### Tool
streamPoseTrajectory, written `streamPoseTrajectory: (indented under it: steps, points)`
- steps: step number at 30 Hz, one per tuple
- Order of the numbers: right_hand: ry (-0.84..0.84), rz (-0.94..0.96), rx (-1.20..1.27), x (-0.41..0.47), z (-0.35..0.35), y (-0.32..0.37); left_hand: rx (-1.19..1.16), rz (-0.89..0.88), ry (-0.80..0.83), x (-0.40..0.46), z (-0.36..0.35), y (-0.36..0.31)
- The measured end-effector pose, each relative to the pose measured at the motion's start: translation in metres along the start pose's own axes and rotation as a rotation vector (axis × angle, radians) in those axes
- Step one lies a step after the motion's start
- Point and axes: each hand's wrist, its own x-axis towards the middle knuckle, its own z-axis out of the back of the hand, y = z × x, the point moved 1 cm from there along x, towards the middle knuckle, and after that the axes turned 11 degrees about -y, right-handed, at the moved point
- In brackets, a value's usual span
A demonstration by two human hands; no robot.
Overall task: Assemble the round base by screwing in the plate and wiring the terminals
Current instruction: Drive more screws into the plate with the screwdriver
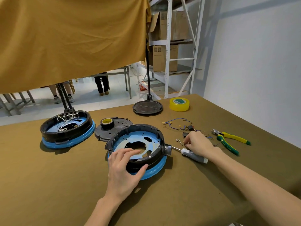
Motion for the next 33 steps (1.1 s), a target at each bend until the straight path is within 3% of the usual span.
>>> streamPoseTrajectory:
  steps: [2, 5, 9, 14, 19, 24, 28, 33]
  points:
    - [-0.106, 0.049, 0.015, -0.006, 0.004, 0.01, -0.023, 0.01, 0.011, 0.001, 0.002, 0.0]
    - [-0.264, 0.129, 0.336, -0.023, 0.008, 0.044, -0.003, -0.045, 0.074, 0.006, 0.011, 0.008]
    - [-0.138, 0.208, 0.608, -0.051, -0.002, 0.089, 0.109, -0.103, 0.138, 0.011, 0.023, 0.013]
    - [-0.105, 0.198, 0.645, -0.049, -0.012, 0.105, 0.179, -0.115, 0.167, 0.005, 0.013, -0.02]
    - [-0.109, 0.118, 0.687, -0.034, -0.005, 0.096, 0.066, -0.177, 0.374, 0.01, 0.031, -0.008]
    - [-0.274, 0.143, 0.658, -0.047, -0.008, 0.109, 0.113, -0.071, 0.271, 0.018, 0.05, 0.017]
    - [-0.501, 0.226, 0.57, -0.064, -0.006, 0.121, 0.146, -0.115, 0.232, 0.01, 0.03, -0.006]
    - [-0.352, 0.207, 0.86, -0.078, 0.001, 0.126, -0.094, 0.014, 0.21, 0.006, 0.023, -0.013]
